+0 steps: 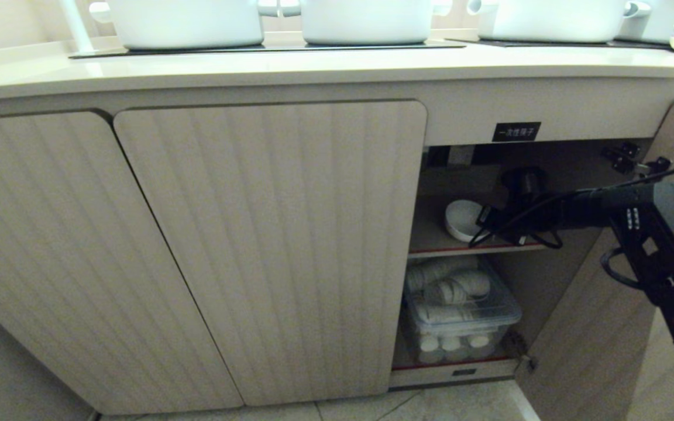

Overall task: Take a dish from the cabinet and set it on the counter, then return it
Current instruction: Put it back into the cabinet

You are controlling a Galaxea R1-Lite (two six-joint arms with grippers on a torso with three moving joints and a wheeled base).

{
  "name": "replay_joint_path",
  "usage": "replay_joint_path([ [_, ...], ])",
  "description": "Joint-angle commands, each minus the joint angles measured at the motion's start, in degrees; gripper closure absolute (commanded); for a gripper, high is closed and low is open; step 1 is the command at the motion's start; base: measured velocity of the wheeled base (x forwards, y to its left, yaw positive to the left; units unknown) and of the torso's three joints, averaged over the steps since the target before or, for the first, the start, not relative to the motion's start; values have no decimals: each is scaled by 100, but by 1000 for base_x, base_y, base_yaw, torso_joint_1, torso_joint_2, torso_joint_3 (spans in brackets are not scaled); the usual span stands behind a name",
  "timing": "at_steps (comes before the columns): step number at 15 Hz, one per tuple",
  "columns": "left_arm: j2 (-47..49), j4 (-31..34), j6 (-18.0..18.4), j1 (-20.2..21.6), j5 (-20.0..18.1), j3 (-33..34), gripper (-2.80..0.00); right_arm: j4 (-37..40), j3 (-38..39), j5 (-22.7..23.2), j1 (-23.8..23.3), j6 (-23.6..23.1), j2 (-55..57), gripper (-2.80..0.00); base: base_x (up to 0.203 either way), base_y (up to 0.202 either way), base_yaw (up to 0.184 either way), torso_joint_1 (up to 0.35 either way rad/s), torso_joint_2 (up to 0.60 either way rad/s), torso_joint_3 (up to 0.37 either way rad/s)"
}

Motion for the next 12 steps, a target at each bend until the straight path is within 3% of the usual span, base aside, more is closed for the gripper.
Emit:
replay_joint_path([
  [1, -2, 0, -1, 9, 0, 0, 0, 15, 0, 0, 2, 16, 34, 0, 0, 0, 0, 0, 0, 0],
  [8, -2, 0, -1, 0, 0, 0, 0, 15, 0, -1, 2, -28, 60, 0, 0, 0, 0, 0, 0, 0],
  [9, -2, 0, -1, 0, 0, 0, 0, 15, 0, -7, 2, -28, 60, -280, 0, 0, 0, 0, 0, 0],
  [12, -2, 0, -1, 0, 0, 0, 0, -159, 0, -17, 2, -28, 69, -280, 0, 0, 0, 0, 0, 0],
])
